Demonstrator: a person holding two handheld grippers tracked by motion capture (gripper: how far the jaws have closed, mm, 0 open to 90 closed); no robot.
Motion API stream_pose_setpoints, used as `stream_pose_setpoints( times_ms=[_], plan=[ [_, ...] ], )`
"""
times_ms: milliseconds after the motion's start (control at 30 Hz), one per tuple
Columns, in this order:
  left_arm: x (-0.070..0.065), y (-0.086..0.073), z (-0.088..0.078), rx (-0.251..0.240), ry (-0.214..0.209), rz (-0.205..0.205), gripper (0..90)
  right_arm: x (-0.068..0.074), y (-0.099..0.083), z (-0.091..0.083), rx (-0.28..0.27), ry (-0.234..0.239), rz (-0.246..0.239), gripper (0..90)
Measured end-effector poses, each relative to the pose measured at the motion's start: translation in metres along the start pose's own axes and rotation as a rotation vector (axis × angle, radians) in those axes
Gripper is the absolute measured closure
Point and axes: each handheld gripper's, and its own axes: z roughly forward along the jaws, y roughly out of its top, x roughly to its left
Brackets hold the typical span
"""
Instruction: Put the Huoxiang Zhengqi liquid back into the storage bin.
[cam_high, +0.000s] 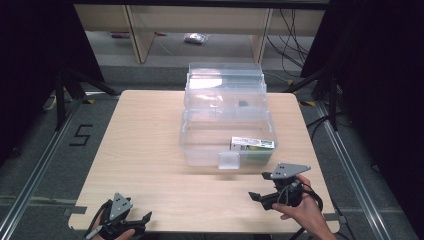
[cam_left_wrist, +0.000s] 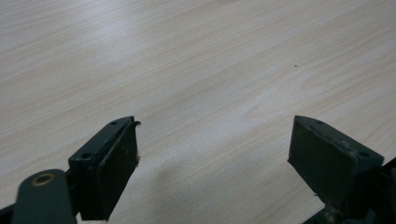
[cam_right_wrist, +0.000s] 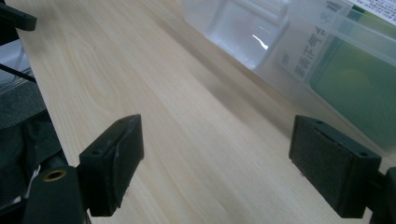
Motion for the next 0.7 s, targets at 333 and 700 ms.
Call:
stream_pose_setpoints(
  times_ms=[333, 700],
  plan=[
    [0.0, 0.0, 0.0, -0.001, 0.001, -0.001, 15.2, 0.005, -0.01, -0.001, 0.02, 0.012, 0.022, 18.3],
    [0.0, 0.0, 0.0, -0.001, 0.001, -0.001, 15.2, 0.009, -0.023, 0.002, 0.044, 0.013, 0.025, 17.9]
  ],
)
